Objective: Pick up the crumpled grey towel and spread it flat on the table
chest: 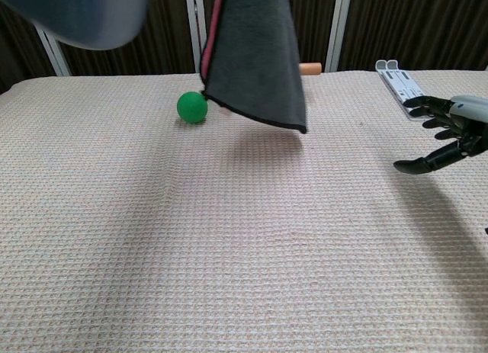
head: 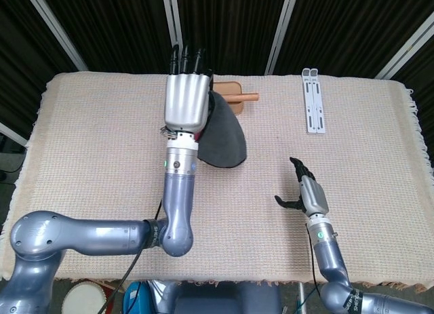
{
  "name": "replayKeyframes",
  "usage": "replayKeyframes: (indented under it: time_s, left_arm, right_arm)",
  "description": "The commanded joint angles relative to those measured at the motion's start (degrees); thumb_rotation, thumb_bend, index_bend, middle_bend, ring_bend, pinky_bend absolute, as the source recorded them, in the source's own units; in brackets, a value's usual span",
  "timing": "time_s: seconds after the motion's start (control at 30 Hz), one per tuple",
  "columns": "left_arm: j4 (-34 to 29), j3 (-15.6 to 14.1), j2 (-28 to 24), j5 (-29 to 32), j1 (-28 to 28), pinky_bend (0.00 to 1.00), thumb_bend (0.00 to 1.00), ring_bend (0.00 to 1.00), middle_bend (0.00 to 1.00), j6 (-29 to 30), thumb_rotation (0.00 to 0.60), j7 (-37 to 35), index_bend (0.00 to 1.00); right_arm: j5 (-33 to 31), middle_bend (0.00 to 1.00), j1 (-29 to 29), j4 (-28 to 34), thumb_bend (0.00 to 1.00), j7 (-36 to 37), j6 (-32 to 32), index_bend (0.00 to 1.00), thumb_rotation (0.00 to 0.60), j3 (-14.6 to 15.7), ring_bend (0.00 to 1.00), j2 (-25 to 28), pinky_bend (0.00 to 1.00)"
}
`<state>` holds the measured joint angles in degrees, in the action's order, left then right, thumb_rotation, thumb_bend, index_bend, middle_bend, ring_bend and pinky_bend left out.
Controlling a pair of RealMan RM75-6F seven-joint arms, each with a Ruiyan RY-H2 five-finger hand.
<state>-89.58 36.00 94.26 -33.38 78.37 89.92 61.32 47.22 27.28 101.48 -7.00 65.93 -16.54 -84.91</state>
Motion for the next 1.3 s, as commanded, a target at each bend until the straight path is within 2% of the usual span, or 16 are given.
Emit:
replayKeyframes:
  time_s: [0.03, 0.2, 0.37, 0.5, 0.67, 0.73, 0.83, 1.3]
  left_arm:
    - [-4.7, -1.7, -4.2, 1.7, -2.8, 0.00, 0.59, 0.00, 0.14, -0.4, 0.600, 2.6, 0.69]
    - [-7.7, -1.5, -5.6, 4.6, -3.8, 0.00, 0.59, 0.00, 0.14, -2.0, 0.600, 2.9, 0.69]
    - [-6.3, 0.3, 0.3, 10.9, -0.3, 0.00, 0.59, 0.00, 0.14, -5.2, 0.600, 1.3, 0.69]
    - [-1.6, 1.8, 6.8, 13.4, 3.9, 0.00, 0.59, 0.00, 0.14, -7.3, 0.600, -1.3, 0.69]
    - [6.9, 6.2, 13.8, 13.6, 10.2, 0.00, 0.60, 0.00, 0.14, -9.4, 0.600, -6.1, 0.69]
    - [10.7, 8.9, 16.7, 13.4, 13.2, 0.00, 0.60, 0.00, 0.14, -10.0, 0.600, -9.0, 0.69]
    - [13.9, 10.5, 18.7, 12.6, 15.9, 0.00, 0.60, 0.00, 0.14, -10.0, 0.600, -11.2, 0.69]
    - [16.6, 10.7, 21.0, 10.4, 17.1, 0.00, 0.60, 0.00, 0.14, -9.2, 0.600, -15.0, 0.68]
  right_arm:
    - [-0.2, 0.00, 0.0, -0.3, 0.25, 0.3, -0.4, 0.00, 0.600, 0.0, 0.00, 0.3, 0.06]
    - [-0.6, 0.00, 0.2, -1.5, 0.25, 0.8, -1.2, 0.00, 0.600, -0.4, 0.00, 0.6, 0.06]
    - [-1.0, 0.00, 0.0, -2.2, 0.25, 1.6, -1.8, 0.00, 0.600, -0.6, 0.00, 1.2, 0.06]
    - [-1.3, 0.00, -0.2, -2.3, 0.25, 1.8, -2.0, 0.00, 0.600, -0.6, 0.00, 1.8, 0.06]
    - [-1.4, 0.00, -0.6, -1.6, 0.25, 2.2, -1.7, 0.00, 0.600, -0.7, 0.00, 2.9, 0.06]
    - [-0.9, 0.00, -0.9, -0.8, 0.25, 2.5, -1.4, 0.00, 0.600, -0.8, 0.00, 3.5, 0.06]
    - [-0.6, 0.00, -1.2, -0.3, 0.25, 3.2, -1.6, 0.00, 0.600, -0.9, 0.00, 4.0, 0.06]
    - [0.8, 0.00, -1.7, 0.7, 0.25, 4.5, -2.2, 0.00, 0.600, 0.4, 0.00, 4.0, 0.06]
